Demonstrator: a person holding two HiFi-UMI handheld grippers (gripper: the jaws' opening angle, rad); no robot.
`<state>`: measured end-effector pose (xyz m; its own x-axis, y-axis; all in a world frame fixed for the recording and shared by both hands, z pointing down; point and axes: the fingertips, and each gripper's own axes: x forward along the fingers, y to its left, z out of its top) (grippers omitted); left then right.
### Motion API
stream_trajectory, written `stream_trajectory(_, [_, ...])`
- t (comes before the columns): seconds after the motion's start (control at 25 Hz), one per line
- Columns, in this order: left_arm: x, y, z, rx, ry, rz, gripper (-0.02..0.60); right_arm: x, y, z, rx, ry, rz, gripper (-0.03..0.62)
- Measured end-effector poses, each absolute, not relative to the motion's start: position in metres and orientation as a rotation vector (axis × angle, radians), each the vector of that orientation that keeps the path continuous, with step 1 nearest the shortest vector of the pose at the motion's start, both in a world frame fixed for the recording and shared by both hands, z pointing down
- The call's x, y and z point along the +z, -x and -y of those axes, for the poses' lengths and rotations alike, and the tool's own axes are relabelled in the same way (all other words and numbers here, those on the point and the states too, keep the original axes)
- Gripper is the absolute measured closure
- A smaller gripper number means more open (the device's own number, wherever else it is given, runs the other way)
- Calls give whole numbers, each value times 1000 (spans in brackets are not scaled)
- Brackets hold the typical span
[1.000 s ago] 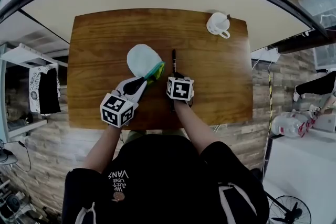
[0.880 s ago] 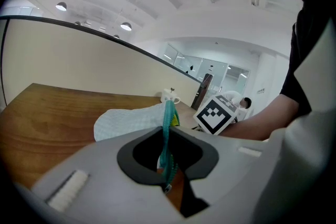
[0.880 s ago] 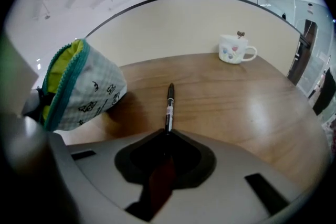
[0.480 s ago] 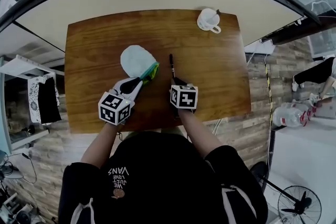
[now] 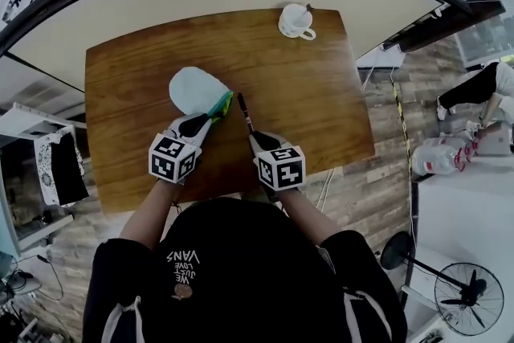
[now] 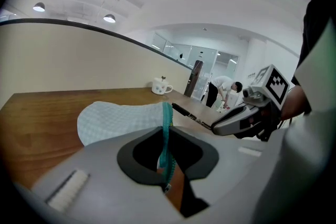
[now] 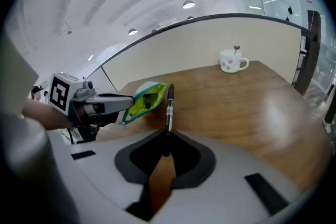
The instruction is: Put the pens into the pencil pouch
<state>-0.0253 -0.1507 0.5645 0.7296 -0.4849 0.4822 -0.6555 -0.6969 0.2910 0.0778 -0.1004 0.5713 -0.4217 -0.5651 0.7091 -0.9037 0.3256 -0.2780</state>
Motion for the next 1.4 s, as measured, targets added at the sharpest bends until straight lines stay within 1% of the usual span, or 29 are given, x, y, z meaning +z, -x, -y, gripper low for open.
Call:
stream_trajectory(0.28, [561, 9, 150, 492, -2491, 857, 538, 566, -70, 82, 905, -1211, 2120, 548])
stream_trajectory(0.48, [560, -1, 138, 539, -2549, 785, 538, 572, -64, 78, 896, -1158, 2118, 548])
stream_trajectory(0.8, [565, -9, 116, 579, -2578, 688, 538, 571, -58, 94, 872, -1104, 2128, 548])
stream_trajectory(1.08, [566, -20, 100, 546, -2580, 612, 538, 573, -57, 113, 899, -1064, 2134, 548])
stream_trajectory(1.4, [560, -26, 100, 482, -2553, 632, 541, 573, -63, 135, 937, -1068, 2159, 548])
